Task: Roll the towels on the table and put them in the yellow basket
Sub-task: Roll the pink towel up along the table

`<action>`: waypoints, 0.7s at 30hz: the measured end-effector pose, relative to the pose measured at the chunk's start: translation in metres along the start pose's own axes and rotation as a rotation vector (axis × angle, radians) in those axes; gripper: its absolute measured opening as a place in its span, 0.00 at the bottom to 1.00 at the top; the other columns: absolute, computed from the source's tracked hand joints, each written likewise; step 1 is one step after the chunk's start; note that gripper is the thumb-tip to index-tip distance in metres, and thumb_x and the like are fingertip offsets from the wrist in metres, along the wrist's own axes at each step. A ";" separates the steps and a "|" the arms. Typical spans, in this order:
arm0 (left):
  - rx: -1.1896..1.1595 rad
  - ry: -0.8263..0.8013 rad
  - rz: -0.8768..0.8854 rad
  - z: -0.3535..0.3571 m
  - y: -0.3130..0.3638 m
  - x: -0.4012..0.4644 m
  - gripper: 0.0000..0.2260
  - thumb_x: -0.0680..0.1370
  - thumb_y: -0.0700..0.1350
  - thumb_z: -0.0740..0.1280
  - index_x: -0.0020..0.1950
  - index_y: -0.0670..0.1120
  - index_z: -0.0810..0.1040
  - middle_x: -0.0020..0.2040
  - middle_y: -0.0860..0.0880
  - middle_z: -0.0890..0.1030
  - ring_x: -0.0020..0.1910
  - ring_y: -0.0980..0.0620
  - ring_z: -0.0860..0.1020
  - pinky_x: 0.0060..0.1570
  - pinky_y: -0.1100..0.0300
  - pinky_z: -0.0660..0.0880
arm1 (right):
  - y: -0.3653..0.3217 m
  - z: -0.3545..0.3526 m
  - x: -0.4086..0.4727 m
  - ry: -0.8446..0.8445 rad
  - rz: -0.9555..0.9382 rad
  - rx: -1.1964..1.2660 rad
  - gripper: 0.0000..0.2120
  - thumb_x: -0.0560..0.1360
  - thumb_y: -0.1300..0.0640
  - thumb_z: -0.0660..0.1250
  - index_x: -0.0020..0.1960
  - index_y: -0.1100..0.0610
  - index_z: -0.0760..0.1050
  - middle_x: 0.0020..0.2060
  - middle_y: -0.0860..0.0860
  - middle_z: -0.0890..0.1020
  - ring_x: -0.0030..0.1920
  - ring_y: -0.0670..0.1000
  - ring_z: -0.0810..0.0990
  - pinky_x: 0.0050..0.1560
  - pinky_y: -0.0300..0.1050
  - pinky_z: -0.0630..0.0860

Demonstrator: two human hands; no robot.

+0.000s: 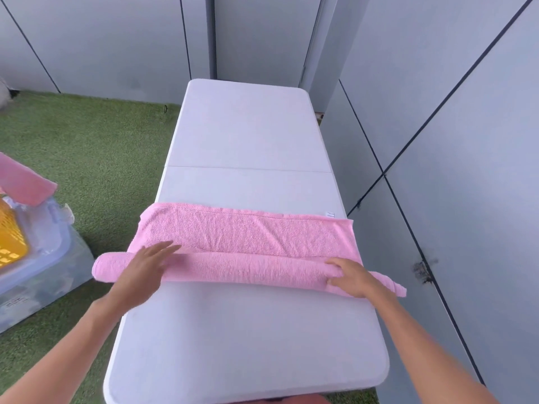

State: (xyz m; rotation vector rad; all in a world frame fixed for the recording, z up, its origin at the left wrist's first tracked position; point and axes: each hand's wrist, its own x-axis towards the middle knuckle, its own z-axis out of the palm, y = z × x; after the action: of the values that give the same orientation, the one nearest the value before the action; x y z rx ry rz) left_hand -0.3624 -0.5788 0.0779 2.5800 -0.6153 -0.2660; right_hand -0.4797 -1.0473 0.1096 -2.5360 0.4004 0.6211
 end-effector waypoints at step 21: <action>0.076 -0.062 -0.015 -0.010 -0.003 0.018 0.20 0.77 0.39 0.67 0.68 0.50 0.74 0.63 0.50 0.77 0.62 0.47 0.75 0.62 0.50 0.70 | 0.001 0.007 -0.004 0.109 0.042 -0.029 0.21 0.78 0.49 0.64 0.69 0.50 0.69 0.66 0.48 0.73 0.67 0.53 0.70 0.68 0.54 0.64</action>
State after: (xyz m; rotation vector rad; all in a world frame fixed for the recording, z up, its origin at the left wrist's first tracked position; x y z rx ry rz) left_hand -0.3428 -0.5813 0.0835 2.6585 -0.6392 -0.3344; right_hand -0.4859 -1.0440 0.1056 -2.6028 0.4881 0.5087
